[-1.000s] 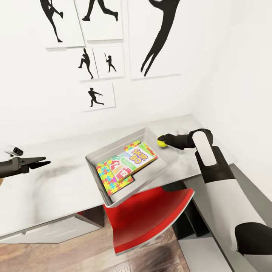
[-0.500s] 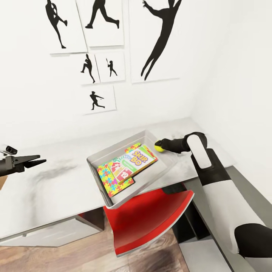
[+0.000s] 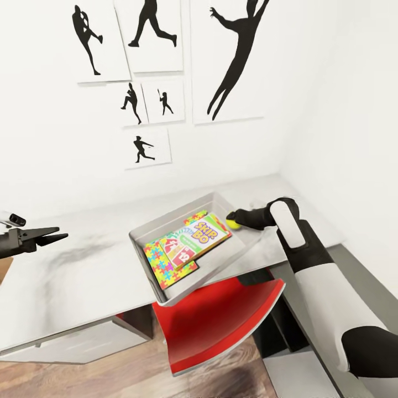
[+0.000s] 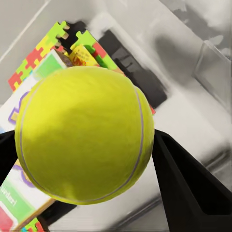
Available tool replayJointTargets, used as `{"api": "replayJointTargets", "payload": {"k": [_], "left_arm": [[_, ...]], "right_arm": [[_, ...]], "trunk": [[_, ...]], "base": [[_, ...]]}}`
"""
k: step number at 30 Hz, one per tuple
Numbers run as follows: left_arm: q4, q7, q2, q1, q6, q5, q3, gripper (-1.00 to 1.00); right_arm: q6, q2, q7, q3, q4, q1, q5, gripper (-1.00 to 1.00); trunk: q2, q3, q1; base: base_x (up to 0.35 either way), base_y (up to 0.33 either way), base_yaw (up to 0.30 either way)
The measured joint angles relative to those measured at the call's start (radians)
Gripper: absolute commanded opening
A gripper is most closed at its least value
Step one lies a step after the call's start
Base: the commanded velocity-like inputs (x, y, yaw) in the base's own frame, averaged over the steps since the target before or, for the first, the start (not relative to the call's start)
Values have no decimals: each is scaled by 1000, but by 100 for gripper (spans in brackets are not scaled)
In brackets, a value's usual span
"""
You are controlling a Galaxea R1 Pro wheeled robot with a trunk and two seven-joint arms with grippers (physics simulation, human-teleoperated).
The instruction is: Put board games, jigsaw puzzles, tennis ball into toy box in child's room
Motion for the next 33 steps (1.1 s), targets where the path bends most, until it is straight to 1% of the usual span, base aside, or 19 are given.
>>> {"api": "replayJointTargets", "payload": {"k": [4,7,12,33], "left_arm": [[1,0,-3,0,0,1,0,100],[2,0,-4,0,0,1,1,100],[2,0,-3,0,0,1,1,100],[2,0,-2,0,0,1,1,100]], "right_arm": [[0,2,-15,2,5,4,1,-100],[0,1,1,-1,-12,19,2,-100],[0,-1,3,-2,-27,21,2,-100],[0,0,3,-2,-27,21,3,-100]], "trunk": [[0,0,0],[0,0,0],[0,1,0],[0,26,0]], "base": [[0,0,0],[0,0,0],[0,0,0],[0,0,0]]}}
